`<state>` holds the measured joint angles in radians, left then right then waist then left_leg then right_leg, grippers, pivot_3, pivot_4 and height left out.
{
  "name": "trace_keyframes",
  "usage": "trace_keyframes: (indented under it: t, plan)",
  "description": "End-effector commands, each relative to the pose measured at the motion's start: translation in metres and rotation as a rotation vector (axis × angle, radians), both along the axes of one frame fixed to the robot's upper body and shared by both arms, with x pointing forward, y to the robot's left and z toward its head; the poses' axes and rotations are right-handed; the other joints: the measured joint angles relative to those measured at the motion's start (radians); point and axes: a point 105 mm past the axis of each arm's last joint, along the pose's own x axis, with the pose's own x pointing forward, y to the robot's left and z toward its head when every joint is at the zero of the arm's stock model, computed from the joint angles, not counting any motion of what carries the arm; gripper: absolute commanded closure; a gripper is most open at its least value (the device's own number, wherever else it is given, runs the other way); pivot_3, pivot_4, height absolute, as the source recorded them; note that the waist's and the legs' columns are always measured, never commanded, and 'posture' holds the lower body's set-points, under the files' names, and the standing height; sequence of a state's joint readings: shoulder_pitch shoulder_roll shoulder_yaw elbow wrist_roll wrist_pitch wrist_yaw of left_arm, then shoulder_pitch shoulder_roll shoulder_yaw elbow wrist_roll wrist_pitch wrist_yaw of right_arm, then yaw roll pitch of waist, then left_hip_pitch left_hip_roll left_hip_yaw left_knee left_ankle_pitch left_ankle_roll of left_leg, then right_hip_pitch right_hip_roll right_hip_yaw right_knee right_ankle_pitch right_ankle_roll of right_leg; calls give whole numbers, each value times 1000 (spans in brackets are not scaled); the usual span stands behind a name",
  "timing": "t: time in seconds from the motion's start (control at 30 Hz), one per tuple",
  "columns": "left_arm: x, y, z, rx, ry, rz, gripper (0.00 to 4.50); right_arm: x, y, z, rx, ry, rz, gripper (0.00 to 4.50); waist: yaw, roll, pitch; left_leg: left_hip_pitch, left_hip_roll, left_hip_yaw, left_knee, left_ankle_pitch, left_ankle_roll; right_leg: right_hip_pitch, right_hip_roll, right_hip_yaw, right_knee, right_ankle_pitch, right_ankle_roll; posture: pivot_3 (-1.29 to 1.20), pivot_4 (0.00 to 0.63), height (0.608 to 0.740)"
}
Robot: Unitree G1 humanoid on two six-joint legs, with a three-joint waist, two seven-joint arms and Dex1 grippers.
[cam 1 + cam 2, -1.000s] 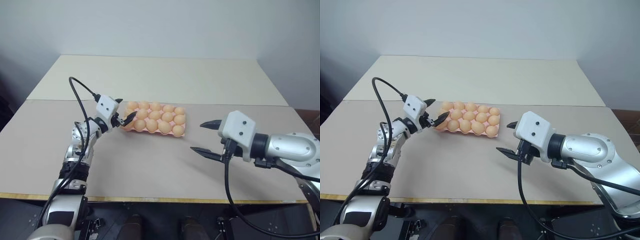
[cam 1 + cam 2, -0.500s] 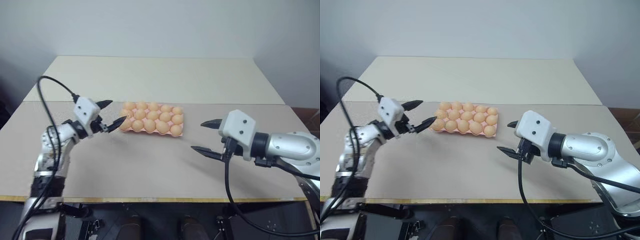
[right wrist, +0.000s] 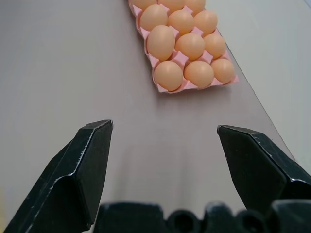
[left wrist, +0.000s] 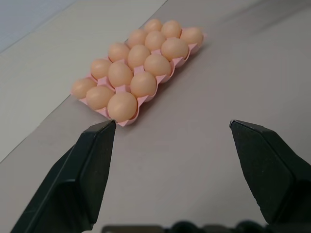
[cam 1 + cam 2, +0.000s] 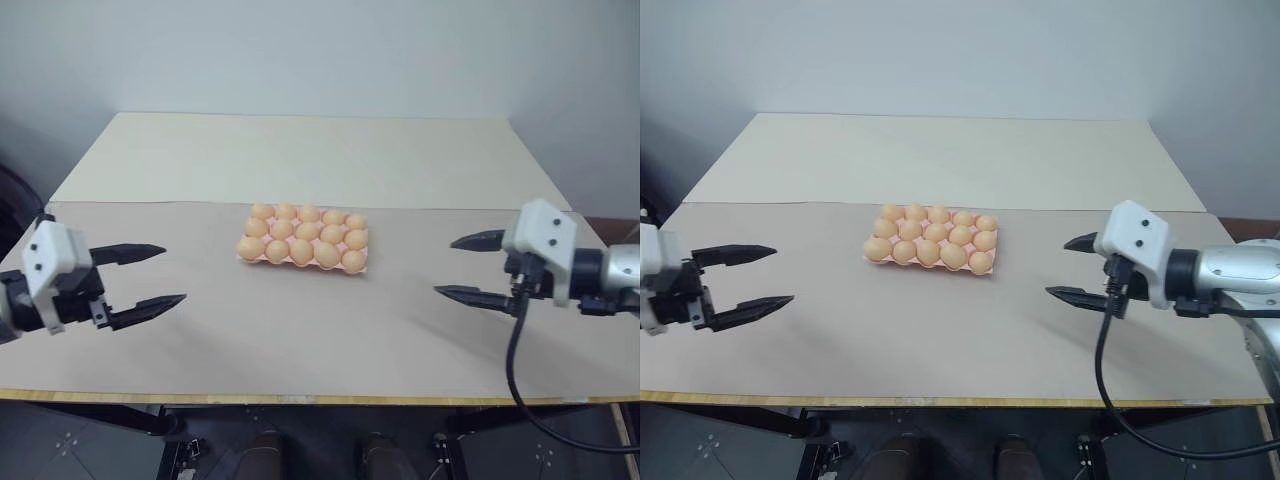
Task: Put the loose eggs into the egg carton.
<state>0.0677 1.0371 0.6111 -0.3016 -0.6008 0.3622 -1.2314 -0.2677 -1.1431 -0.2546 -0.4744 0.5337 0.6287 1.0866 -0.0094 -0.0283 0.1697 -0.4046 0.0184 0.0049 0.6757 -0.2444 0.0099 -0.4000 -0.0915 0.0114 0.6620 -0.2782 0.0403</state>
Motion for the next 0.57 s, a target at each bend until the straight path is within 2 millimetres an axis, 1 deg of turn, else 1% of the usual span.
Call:
trace_keyframes:
  t: [0.03, 0.13, 0.33, 0.57]
  plan:
    - [-7, 1, 15, 16, -32, -4, 413, -5, -5, 15, -44, -59, 57, 463, -2, 0, 0, 0, 0, 0, 0, 0, 0, 0, 0, 0, 0, 0, 0, 0, 150, 740]
    - [-7, 5, 14, 49, -25, 11, 413, -2, -6, 17, -45, -68, 65, 463, -3, 0, 0, 1, 0, 0, 0, 0, 0, 1, 0, 1, 0, 0, 0, 0, 150, 740]
    - [-13, 4, 24, 60, -47, 28, 413, 3, -6, 17, -56, -69, 89, 463, -3, 0, 0, -1, 0, 1, -1, 0, 0, -1, 0, 1, 0, 0, 0, 0, 150, 740]
    - [-20, 8, 21, 53, -31, 90, 413, 9, -8, 17, -71, -69, 97, 463, -3, 0, 0, 0, 1, 2, -1, 0, 0, -2, 0, 2, 0, 0, 0, 0, 150, 740]
